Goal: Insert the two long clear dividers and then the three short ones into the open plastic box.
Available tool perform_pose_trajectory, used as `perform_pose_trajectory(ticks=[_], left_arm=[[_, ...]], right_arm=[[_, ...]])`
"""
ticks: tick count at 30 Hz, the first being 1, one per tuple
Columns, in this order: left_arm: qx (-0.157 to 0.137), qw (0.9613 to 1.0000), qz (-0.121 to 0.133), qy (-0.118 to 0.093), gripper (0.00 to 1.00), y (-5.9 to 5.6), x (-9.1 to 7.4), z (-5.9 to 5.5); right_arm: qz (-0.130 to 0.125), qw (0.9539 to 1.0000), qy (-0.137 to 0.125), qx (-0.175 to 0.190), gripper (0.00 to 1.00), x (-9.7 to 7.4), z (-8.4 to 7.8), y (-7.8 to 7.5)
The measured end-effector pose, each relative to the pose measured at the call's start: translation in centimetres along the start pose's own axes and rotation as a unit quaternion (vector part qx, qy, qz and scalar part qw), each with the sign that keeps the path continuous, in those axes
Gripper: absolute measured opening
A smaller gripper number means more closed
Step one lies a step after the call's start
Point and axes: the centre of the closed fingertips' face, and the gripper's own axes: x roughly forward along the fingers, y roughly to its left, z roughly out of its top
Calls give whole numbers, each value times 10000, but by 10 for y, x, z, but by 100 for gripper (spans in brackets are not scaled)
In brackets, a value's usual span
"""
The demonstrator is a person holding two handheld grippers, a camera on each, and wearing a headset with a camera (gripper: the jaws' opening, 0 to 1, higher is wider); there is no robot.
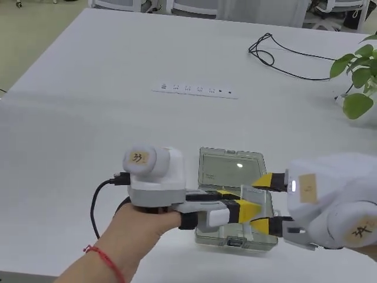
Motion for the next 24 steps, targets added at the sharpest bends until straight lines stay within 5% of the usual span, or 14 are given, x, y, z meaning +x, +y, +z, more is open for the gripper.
perform_pose_trajectory(ticks=[14,24], left_arm=[[-224,9996,-166,32,2,-6,1,-5],[-475,9986,-229,-2,0,-7,0,-6]], right_arm=[[10,9999,61,-93,33,0,-1,4],[-6,9999,57,-114,33,0,0,5]])
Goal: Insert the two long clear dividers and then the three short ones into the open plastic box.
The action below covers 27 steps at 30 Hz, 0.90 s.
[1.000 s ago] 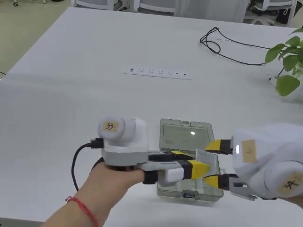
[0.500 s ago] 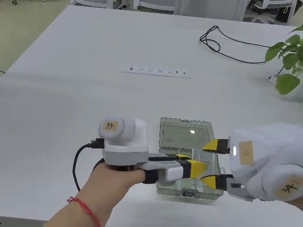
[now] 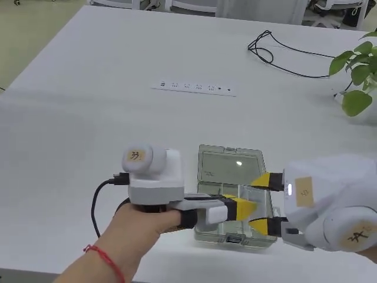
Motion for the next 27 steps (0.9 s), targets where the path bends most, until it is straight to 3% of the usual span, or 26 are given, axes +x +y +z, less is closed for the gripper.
perform_pose_trajectory(ticks=[8,11,13,16,21,27], left_arm=[[-362,9993,-20,-95,0,1,-2,0],[-376,9992,0,-112,0,2,-2,0],[-219,9997,43,-66,0,4,-3,-2],[-315,9994,4,-110,0,2,-2,-2],[-43,10000,42,-71,0,3,-4,-2],[625,9979,33,194,0,3,-7,-11]], right_arm=[[-44,10000,-22,-56,33,0,2,0],[-49,10000,-31,-60,34,0,2,0],[-78,9999,-70,-48,33,0,3,-1],[-55,9999,-83,28,33,0,4,-1],[-47,9998,-160,105,34,-4,4,-2],[137,9976,-432,522,33,-10,5,-5]])
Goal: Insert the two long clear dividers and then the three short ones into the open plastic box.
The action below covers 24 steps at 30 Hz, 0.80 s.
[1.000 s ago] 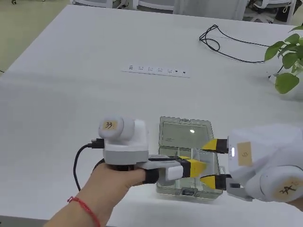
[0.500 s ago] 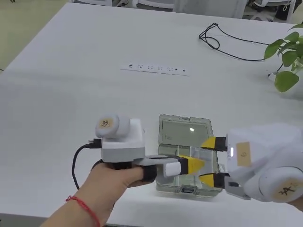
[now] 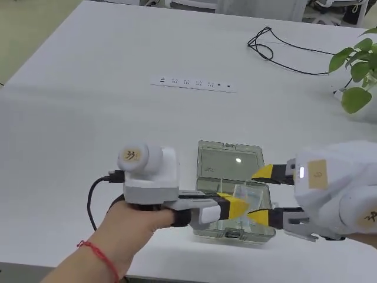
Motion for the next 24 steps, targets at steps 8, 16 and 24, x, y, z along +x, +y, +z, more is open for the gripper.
perform_pose_trajectory(ticks=[8,16,24], left_arm=[[1151,9926,-271,266,0,-8,-6,-6],[1942,9780,-686,331,0,-25,-11,-6],[2257,9683,-1027,311,0,-38,-14,-5]], right_arm=[[668,9964,-327,400,24,-11,2,6],[1299,9868,-642,725,16,-18,11,11],[1881,9758,-738,841,9,-21,20,24]])
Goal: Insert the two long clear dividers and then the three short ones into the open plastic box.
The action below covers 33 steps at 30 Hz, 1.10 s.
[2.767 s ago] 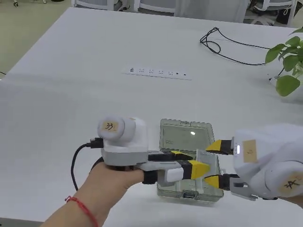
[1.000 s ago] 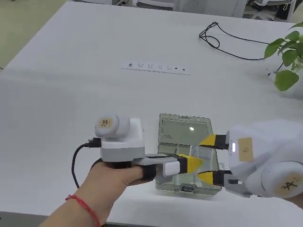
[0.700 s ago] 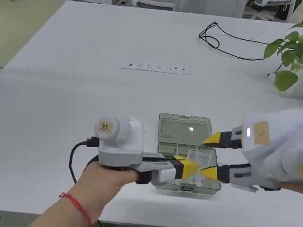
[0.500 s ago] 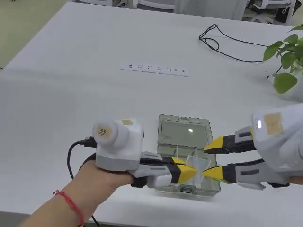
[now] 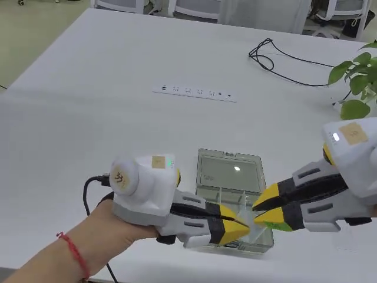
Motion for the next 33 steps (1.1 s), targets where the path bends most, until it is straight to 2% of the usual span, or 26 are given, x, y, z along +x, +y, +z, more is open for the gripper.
perform_pose_trajectory(ticks=[5,10,22,33], left_arm=[[96,9999,-132,-18,0,-7,-1,1],[124,9998,-156,-35,0,-9,-1,1],[241,9996,-168,-60,0,-12,-2,1],[195,9997,-131,-38,0,-11,-3,-1]], right_arm=[[300,9995,-6,56,8,1,1,9],[457,9989,-18,93,6,4,0,15],[625,9977,-136,219,3,4,0,18],[624,9979,-126,155,3,7,0,19]])
